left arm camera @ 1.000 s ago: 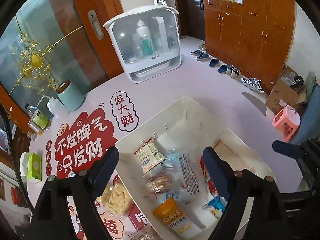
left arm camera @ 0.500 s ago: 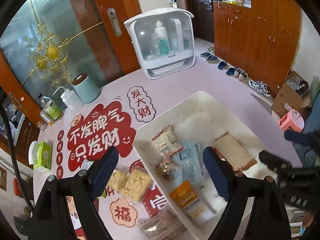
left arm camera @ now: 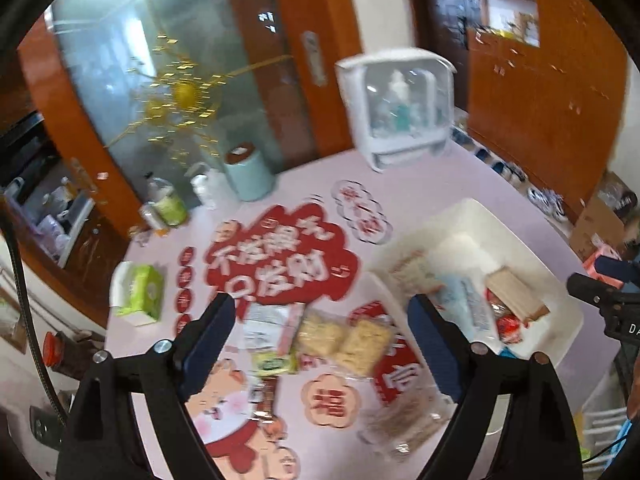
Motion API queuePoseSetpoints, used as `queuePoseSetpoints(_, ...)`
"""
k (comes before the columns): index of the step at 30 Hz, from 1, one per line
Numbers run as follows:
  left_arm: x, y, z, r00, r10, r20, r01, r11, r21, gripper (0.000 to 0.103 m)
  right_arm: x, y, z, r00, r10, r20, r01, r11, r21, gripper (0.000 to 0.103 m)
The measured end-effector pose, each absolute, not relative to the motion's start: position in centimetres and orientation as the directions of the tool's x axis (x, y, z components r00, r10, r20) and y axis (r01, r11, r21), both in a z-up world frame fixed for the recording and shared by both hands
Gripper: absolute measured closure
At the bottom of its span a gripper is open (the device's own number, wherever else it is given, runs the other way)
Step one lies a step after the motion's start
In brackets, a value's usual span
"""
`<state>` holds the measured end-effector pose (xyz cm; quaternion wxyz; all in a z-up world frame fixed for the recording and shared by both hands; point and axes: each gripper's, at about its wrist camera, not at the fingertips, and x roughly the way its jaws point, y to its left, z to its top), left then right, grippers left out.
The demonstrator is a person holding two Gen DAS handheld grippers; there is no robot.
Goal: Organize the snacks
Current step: 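Move both open tools back over the remaining snacks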
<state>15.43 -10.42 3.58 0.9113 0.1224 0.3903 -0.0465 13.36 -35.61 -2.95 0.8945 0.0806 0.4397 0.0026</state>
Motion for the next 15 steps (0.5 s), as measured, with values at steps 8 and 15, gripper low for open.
queuePoseSetpoints(8,15.2,-1.7,4.9,0.714,0.067,-0.697,0.122,0.968,0.218,0.011,12.2,-29.3,-2.6,0.619,0.104,-0.779,0.030,0.987,0.155,0.027)
queuePoseSetpoints(15,15.8,3.9,1.8,0.663,0.042,-0.747,0.182,0.959,0.215,0.011,11.2,-23.7,-5.1,0.556,0.112,-0.824,0.095,0.976,0.197,0.027)
